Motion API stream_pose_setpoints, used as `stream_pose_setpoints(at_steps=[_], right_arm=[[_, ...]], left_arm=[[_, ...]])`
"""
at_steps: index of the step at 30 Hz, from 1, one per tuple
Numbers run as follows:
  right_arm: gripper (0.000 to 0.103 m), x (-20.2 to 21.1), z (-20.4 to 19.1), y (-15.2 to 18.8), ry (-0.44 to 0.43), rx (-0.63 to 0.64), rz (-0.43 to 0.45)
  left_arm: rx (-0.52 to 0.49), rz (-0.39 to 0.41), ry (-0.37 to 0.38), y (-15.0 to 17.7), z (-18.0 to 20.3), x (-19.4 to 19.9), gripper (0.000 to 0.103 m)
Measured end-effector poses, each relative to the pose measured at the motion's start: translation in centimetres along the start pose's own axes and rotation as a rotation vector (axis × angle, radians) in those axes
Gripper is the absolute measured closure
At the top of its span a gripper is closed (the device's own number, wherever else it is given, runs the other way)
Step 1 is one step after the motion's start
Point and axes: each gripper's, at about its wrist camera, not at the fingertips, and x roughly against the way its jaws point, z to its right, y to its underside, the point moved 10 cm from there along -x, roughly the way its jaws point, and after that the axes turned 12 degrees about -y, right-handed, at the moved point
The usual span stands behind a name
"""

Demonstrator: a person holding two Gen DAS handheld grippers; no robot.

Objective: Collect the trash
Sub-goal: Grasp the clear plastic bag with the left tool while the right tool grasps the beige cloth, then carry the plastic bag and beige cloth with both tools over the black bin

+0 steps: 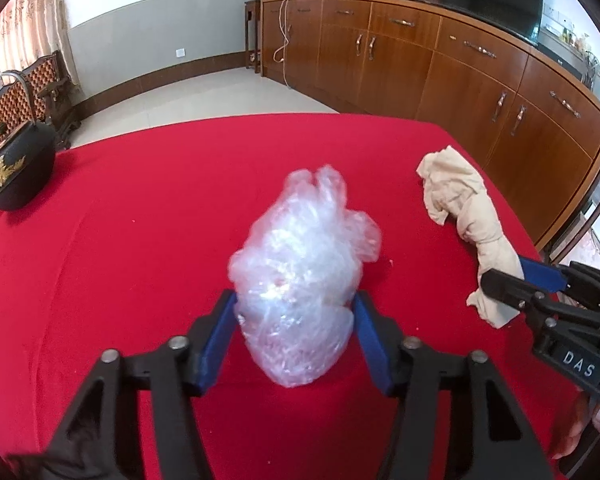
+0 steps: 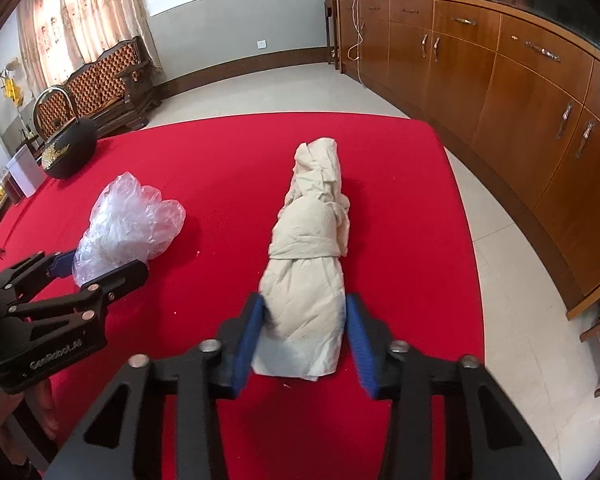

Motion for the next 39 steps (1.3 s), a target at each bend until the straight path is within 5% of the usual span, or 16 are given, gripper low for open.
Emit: stream_pose_setpoints(at_steps=[3,9,39], right_arm=[[0.079,0.4,0.0,0.2,-0.01,-0.003,0.012],[0.086,2.0,-0.2,1.0,-0.016,-0.008,0.039],[0.087,18.2,-2.6,12.5,0.052,-0.033,0.147]], left_arm=[[-0.006,0.004,0.005,0.1,-0.1,0.3,0.058],[-0.017,0.069,-0.009,0.5,-0.2,2.9,0.06],[-0.045,0.154,0.065,9.7,4.2,16.9,0.06]])
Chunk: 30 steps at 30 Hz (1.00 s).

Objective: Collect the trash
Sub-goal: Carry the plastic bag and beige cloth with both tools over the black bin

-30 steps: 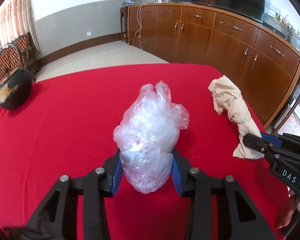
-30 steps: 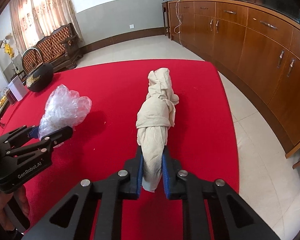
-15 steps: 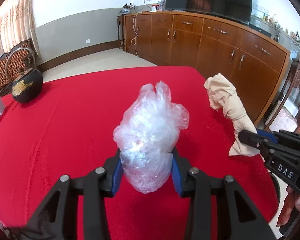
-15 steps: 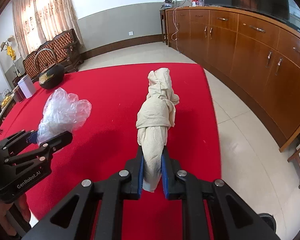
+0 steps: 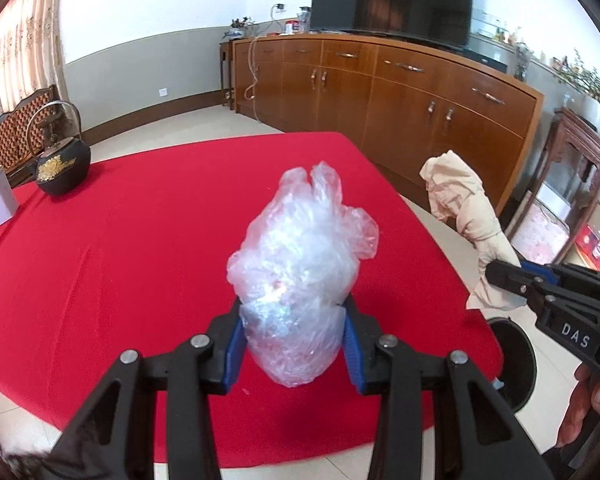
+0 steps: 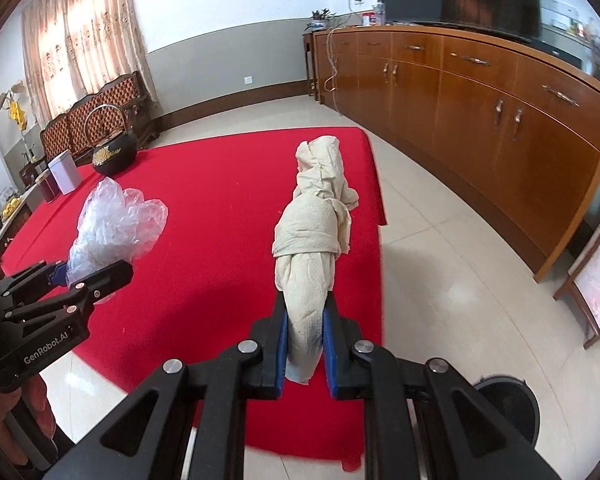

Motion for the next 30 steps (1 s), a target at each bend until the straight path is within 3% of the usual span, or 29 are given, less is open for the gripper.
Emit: stream_pose_setpoints(at_steps=[8,30], right_arm=[[0.087,5.2,2.6,3.8,0.067,-0.048,0.017],[0.087,16.7,15.2,15.0,0.265,-0.227,-0.002]], left_arm=[[-0.046,0.013,0.063,1.0,4.2,2.2,0.06],[-0.278,-0.013,0.295,5.4,22.4,5.3,0.06]])
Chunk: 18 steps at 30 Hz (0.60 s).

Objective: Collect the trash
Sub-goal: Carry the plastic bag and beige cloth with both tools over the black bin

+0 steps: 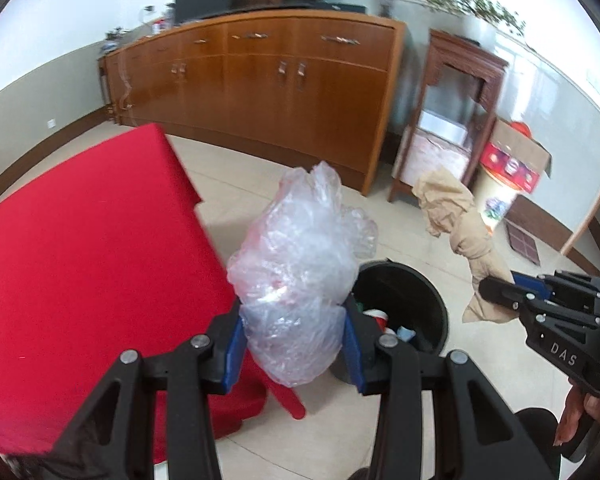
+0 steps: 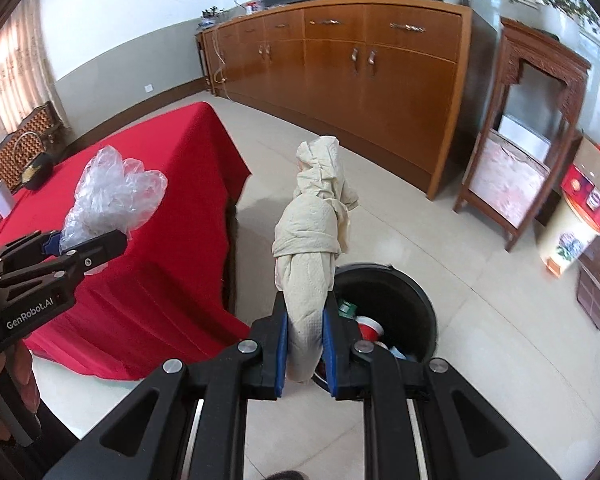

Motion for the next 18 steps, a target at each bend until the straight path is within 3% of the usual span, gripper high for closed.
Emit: stream_pose_setpoints(at_steps=[10,18], right_arm=[[0.087,1.4,6.2,2.5,0.048,-0.047,-0.03],[0.087,-0.1,9.1,4.0,0.053,-0.059,-0.085]], left_arm=[[-0.081,-0.05,0.064,0.8,6.5,-2.0,0.06],[-0.115,-0.109,0.103,2.2,9.9,-4.2,0.06]])
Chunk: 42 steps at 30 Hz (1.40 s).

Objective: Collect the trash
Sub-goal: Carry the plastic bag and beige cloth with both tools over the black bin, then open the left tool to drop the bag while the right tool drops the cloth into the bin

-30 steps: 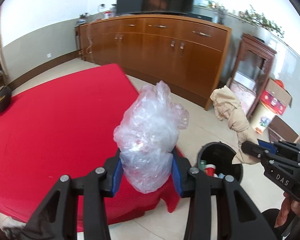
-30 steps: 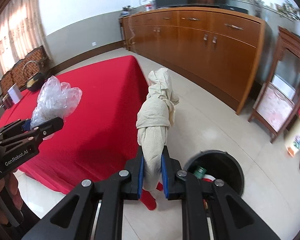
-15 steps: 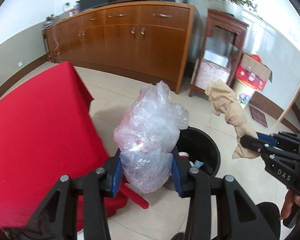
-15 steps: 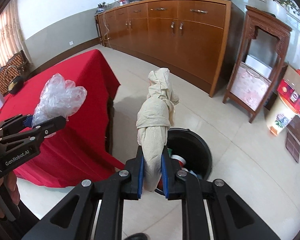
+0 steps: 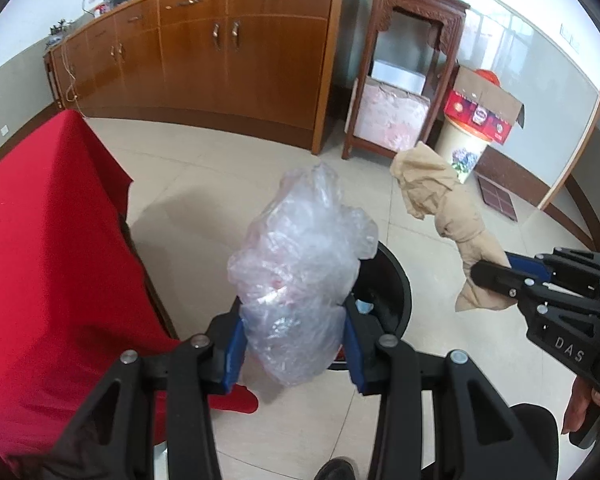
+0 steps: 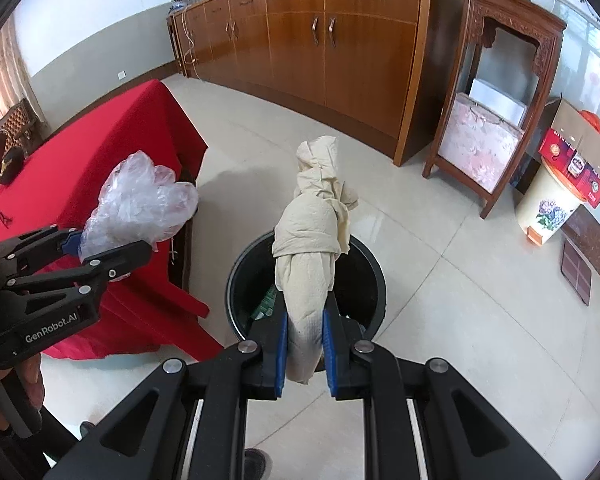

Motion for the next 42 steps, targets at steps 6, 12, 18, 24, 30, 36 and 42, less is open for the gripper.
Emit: stream_pose_setpoints(at_steps=[6,12,18,24,30,36,42], right_arm=[[0.087,-2.4,1.2,1.1,-0.002,0.006,-0.068],[0.087,-5.9,2.8,2.0,-0.017,0.015,-0.148],[0.087,-9.8,3.8,3.0,-0.062,0.041,-0.225],[0.086,-13.2,4.6,4.0,-0.093,0.058,-0.274],[0.054,-16.7,4.9,6.0,-0.124,0.098,-0.349],[0.005,-16.6,7.9,7.4,0.021,0.143,-0.322],[0.0,-15.1,8.9,7.2,0.055,0.051,-0.283]], left_arm=[[-0.003,-0.054,0.015,0.4,1.3,-2.6,0.06],[-0.01,-0.107,0.023,1.0,2.1,-5.4,0.059],[-0.012,-0.17,0.029,2.1,2.7,-8.2,0.059],[-0.03,-0.222,0.026,3.4,3.3,-10.8,0.059],[-0.018,-0.309,0.071,4.7,4.0,-14.0,0.034],[0.016,-0.243,-0.063,5.4,-0.1,-13.4,0.011],[0.006,-0.216,-0.102,5.3,-1.1,-11.6,0.006]])
